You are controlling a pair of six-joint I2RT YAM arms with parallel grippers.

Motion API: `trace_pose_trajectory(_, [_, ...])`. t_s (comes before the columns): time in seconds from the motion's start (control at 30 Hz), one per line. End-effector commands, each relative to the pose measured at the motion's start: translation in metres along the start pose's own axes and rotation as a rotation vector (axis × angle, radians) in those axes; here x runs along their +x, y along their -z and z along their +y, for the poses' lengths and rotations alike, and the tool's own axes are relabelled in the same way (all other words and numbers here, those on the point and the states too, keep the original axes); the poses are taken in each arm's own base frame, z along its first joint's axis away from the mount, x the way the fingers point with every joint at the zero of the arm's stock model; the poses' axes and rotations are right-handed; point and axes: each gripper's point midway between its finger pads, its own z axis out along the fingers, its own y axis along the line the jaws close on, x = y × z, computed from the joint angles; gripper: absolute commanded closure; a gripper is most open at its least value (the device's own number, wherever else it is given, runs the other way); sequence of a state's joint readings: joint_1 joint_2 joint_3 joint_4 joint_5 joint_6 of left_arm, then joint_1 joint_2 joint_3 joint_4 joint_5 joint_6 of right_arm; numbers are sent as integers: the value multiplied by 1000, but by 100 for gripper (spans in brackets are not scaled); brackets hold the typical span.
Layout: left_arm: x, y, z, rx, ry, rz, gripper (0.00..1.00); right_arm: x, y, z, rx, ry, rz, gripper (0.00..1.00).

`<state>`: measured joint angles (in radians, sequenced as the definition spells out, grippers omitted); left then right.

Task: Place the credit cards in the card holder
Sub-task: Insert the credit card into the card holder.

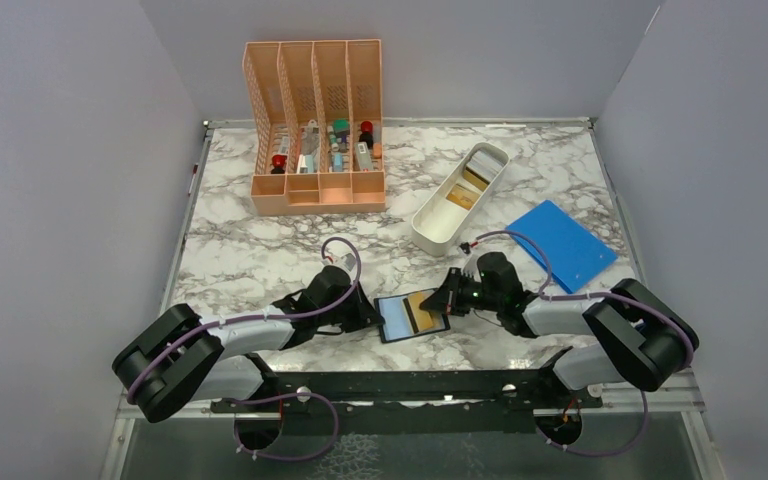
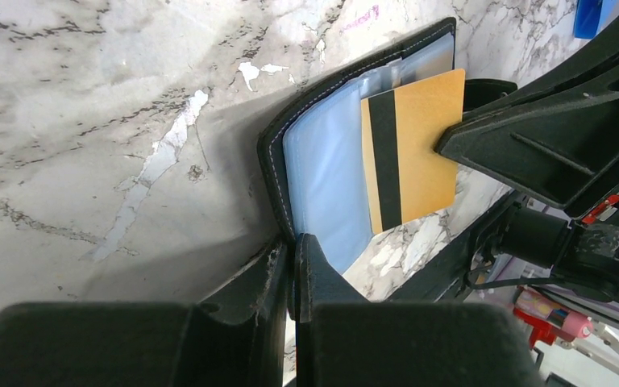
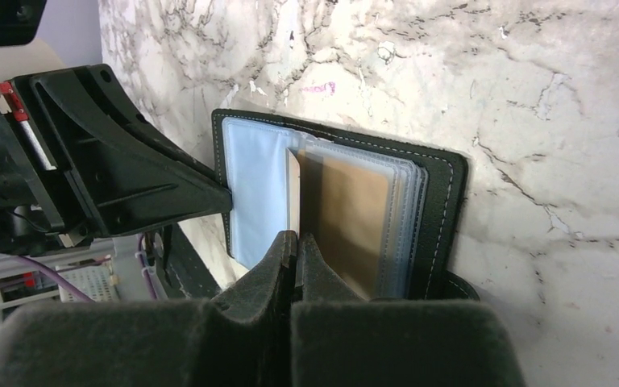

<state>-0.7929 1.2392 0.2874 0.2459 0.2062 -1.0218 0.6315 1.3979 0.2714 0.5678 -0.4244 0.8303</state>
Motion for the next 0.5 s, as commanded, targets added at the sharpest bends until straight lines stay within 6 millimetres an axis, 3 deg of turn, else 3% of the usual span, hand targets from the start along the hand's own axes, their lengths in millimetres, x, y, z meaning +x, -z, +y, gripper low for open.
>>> trace_pose_trajectory(0.0, [5, 0, -2, 22, -27, 29, 92, 0, -2, -5, 14, 19, -21, 99])
trace_pose_trajectory(0.47, [8, 1, 0, 27, -24, 39, 92, -15, -6, -4, 38, 59, -66, 99])
